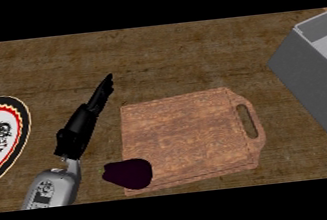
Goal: Pick the pear from the cutting board and place it in the cardboard box
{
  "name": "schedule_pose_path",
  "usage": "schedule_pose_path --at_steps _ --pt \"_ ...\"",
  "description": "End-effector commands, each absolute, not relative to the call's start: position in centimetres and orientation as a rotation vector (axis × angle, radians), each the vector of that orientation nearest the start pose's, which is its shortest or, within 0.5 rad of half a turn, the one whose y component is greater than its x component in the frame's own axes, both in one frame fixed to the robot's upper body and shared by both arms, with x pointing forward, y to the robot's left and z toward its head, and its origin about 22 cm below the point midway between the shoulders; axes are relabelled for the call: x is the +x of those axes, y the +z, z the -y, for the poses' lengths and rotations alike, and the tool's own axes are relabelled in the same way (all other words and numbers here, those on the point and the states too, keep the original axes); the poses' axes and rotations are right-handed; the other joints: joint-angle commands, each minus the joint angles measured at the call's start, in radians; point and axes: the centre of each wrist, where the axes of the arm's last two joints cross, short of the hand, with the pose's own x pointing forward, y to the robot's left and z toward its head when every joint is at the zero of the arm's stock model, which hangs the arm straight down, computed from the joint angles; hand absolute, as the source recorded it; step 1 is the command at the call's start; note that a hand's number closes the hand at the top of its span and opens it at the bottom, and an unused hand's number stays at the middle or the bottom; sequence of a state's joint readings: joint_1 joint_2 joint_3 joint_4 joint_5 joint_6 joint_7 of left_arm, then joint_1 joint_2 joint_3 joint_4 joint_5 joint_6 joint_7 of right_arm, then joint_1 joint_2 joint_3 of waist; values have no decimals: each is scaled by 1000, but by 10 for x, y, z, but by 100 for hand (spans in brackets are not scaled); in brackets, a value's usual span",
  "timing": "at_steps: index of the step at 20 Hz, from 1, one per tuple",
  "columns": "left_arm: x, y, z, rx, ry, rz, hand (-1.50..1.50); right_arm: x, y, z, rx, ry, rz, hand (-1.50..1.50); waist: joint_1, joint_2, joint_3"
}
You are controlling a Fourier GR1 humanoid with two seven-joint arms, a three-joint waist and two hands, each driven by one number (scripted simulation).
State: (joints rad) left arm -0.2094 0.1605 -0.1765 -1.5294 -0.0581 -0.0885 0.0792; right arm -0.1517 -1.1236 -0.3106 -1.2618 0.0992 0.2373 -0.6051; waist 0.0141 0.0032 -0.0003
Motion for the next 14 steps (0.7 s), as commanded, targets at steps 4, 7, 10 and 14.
schedule_pose_path --at_steps 4,7,10,14 --pt "289 58 -195 -39 -463 1614 0 268 179 507 -783 1037 1676 150 4 1 1" --pt "280 41 -203 -58 -468 1607 0 294 178 489 -685 930 1577 -150 18 2 0" --pt "284 59 -192 -55 -482 1597 0 305 155 496 -636 935 1567 -150 15 2 1" --pt "284 40 -210 -44 -465 1607 0 304 129 511 -539 838 1659 -150 10 4 2"
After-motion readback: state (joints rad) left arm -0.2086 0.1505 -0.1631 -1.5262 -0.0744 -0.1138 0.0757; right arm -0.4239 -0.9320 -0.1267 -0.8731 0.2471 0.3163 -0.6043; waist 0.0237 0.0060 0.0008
